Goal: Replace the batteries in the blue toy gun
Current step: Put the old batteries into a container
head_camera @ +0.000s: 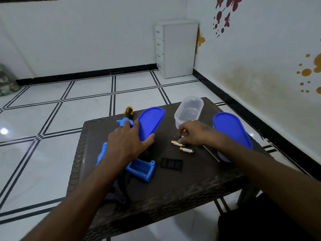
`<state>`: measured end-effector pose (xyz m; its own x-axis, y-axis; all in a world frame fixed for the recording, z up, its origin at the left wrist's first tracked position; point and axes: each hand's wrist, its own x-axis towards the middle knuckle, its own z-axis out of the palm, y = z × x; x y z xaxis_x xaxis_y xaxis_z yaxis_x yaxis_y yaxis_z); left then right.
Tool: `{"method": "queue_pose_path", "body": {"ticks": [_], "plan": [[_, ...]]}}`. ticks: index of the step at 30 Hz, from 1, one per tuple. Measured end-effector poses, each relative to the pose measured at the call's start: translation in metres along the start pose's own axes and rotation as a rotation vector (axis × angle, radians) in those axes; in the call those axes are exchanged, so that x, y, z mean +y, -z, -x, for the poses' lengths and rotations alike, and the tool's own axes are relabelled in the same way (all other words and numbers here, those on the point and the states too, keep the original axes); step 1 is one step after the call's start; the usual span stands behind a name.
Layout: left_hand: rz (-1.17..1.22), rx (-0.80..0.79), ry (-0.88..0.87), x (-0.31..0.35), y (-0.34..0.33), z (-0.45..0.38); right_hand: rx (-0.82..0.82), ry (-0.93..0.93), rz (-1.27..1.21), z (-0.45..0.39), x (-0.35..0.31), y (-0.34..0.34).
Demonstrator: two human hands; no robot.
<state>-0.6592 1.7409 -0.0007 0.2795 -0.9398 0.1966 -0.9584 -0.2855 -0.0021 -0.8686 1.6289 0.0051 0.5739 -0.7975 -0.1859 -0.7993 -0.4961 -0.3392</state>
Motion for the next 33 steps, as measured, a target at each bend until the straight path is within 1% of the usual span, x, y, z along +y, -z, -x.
{"method": "queue_pose_path", "body": {"ticks": [4, 9, 19, 23, 26, 30, 31, 33], "plan": [[-0.014, 0.003, 0.008, -0.003, 0.004, 0.014, 0.052, -0.034, 0.02, -0.005, -0.003, -0.018], [-0.003, 0.005, 0.01, -0.006, 0.006, 0.02, 0.091, -0.084, 0.061, -0.011, -0.01, -0.023], [0.0, -0.012, -0.003, -0.001, 0.004, 0.018, 0.135, -0.078, 0.123, -0.013, -0.014, -0.028], [0.005, -0.002, 0.004, -0.002, 0.003, 0.016, 0.167, -0.071, 0.094, -0.008, -0.011, -0.026], [0.014, 0.002, 0.007, -0.002, 0.005, 0.013, 0.23, -0.045, 0.013, -0.003, -0.007, -0.02], [0.01, 0.022, 0.002, -0.001, 0.007, 0.005, 0.388, -0.035, -0.112, 0.0, -0.003, 0.003], [0.014, 0.028, 0.0, 0.001, 0.008, 0.003, 0.418, -0.041, -0.118, -0.004, -0.001, 0.01], [0.025, 0.037, -0.011, 0.003, 0.009, 0.0, 0.435, -0.063, -0.053, -0.018, 0.004, 0.024]]}}
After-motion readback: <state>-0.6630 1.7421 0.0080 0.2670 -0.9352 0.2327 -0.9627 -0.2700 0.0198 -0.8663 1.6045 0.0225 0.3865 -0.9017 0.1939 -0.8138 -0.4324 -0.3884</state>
